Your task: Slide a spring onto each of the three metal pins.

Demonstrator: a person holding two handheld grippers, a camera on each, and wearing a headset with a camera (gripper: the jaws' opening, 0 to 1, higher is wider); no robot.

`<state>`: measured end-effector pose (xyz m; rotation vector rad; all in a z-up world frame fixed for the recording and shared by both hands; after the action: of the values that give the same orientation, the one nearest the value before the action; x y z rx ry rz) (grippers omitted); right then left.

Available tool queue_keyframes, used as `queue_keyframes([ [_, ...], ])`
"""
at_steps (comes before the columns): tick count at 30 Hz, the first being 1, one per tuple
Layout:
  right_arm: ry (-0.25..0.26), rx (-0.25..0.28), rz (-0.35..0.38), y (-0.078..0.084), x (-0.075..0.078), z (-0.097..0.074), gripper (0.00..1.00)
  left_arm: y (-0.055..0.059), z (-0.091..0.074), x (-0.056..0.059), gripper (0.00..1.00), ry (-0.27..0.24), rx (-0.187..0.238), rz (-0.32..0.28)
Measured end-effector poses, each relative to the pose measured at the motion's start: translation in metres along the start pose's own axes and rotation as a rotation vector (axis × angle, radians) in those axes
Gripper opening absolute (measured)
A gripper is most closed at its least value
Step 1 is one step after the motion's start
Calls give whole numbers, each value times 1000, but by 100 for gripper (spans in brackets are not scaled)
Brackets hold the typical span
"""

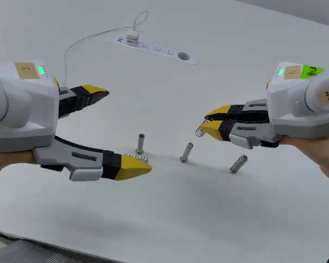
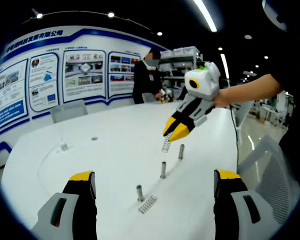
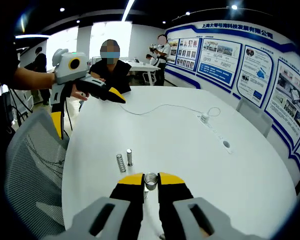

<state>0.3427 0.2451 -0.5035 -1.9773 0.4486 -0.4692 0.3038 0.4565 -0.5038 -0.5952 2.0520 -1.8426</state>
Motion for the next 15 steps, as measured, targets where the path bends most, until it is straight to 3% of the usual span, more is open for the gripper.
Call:
queue_keyframes([
  [15, -16, -53, 30, 20, -3, 16, 10, 4, -10, -3, 100, -16, -17, -13],
])
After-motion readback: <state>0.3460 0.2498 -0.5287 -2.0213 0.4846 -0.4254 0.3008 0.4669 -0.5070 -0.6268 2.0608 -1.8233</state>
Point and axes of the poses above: the centre of the closed fingertips' face, and the gripper's own axes: z roughly forward along the fingers, x roughly to its right, y roughly out of its underside, the point moved 7 cm from there along -z, roughly backward along the fingers, and after that the axes turned 12 degrees about x, right-handed, at the moved point
